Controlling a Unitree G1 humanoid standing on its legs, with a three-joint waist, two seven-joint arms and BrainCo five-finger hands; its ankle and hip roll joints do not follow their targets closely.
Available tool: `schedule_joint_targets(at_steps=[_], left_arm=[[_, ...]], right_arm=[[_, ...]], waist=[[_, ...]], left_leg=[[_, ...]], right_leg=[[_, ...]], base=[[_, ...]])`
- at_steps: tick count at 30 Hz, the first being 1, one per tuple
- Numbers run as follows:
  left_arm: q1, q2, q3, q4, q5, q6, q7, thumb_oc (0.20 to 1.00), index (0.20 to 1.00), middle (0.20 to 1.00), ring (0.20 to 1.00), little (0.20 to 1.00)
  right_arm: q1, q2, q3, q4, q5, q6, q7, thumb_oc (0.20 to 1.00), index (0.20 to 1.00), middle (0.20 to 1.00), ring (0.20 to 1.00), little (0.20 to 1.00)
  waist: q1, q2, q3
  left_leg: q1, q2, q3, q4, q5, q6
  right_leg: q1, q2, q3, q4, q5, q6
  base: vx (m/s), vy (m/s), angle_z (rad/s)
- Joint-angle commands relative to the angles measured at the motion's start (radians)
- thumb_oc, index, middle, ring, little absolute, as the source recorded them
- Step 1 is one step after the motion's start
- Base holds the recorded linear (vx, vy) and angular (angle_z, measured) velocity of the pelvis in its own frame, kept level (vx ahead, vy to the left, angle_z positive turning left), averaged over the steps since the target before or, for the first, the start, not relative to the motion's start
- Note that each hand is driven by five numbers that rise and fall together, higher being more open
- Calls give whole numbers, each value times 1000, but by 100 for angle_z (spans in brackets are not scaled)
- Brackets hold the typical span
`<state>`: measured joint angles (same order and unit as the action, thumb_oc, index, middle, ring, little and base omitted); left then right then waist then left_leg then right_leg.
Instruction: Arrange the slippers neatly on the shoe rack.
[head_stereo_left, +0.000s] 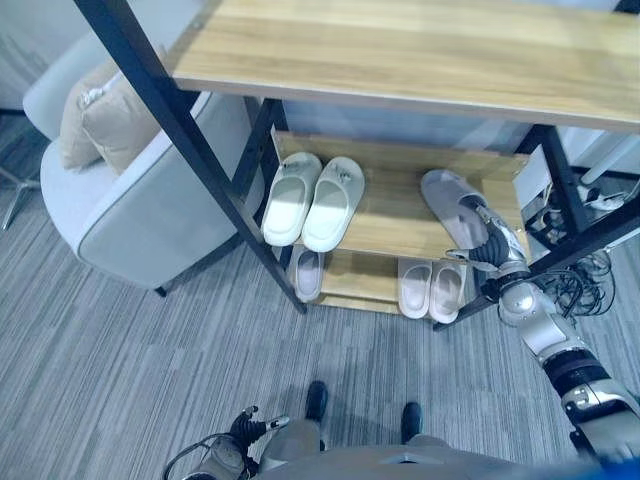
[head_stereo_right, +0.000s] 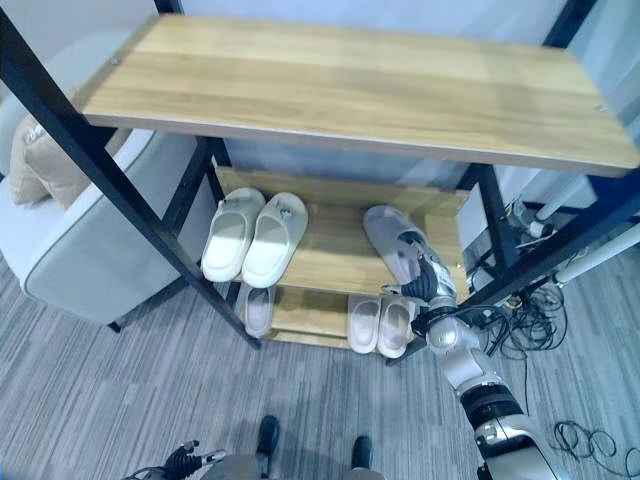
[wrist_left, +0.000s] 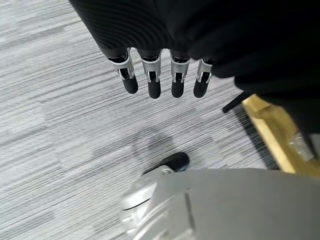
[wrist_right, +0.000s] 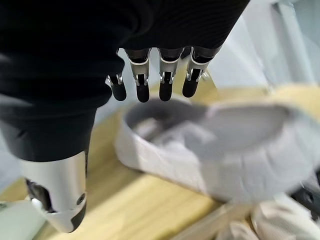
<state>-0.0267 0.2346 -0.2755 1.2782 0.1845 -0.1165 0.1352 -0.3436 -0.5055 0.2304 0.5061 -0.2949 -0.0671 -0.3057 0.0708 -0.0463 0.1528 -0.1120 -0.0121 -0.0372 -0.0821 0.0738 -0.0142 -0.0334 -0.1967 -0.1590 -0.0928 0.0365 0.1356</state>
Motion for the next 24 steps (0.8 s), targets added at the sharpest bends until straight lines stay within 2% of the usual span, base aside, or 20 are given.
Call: schedule_joint_targets(at_steps=[1, 8, 12, 14, 18, 24], left_arm=[[-6, -43, -52, 68, -26, -6, 18, 1000, 1000, 1000, 1000, 1000], [-43, -38, -72, 72, -60, -8, 35, 1000, 1000, 1000, 1000, 1000], [-43, -41, -60, 79, -51, 2, 38, 1000, 1000, 1000, 1000, 1000], [-39, -41, -47, 77, -37, 8, 41, 1000, 1000, 1000, 1000, 1000], [-45, -46, -46, 61, -27, 8, 40, 1000, 1000, 1000, 1000, 1000], [-38, -52, -55, 59, -19, 12, 47, 1000, 1000, 1000, 1000, 1000]], right_arm=[[-46, 9, -29, -37, 66, -29, -61, 1000, 1000, 1000, 1000, 1000], [-158, 47, 30, 48, 177, -38, -56, 1000, 1000, 1000, 1000, 1000], [-136, 80, 48, -29, 157, -32, -37, 1000, 1000, 1000, 1000, 1000], [-79, 95, 42, -137, 129, -35, -21, 1000, 1000, 1000, 1000, 1000], [-29, 95, 15, -230, 83, -30, -24, 1000, 1000, 1000, 1000, 1000], [-5, 118, -39, -188, 107, -10, -86, 1000, 1000, 1000, 1000, 1000]], waist=[[16, -31, -23], [40, -35, -7], [43, -40, -6], [37, -45, -17], [27, -51, -26], [23, -44, -32]], left_leg=[[-39, -9, 13, 109, -144, 19], [-82, -19, -20, 53, -97, 10], [-63, -23, -30, 53, -108, 14], [-40, -20, -30, 46, -115, 17], [-17, -17, -28, 38, -121, 19], [0, -17, -24, 29, -126, 21]], right_leg=[[-9, -55, 1, 15, 25, 42], [-52, -62, -32, 8, 44, 47], [-29, -67, -44, 15, 38, 50], [-15, -68, -49, 23, 29, 50], [-5, -67, -49, 26, 21, 51], [0, -68, -45, 24, 16, 52]], base=[[-51, 13, 4], [-25, 25, 13], [38, 31, 16], [72, 38, 22], [34, 8, 1], [27, -2, -2]])
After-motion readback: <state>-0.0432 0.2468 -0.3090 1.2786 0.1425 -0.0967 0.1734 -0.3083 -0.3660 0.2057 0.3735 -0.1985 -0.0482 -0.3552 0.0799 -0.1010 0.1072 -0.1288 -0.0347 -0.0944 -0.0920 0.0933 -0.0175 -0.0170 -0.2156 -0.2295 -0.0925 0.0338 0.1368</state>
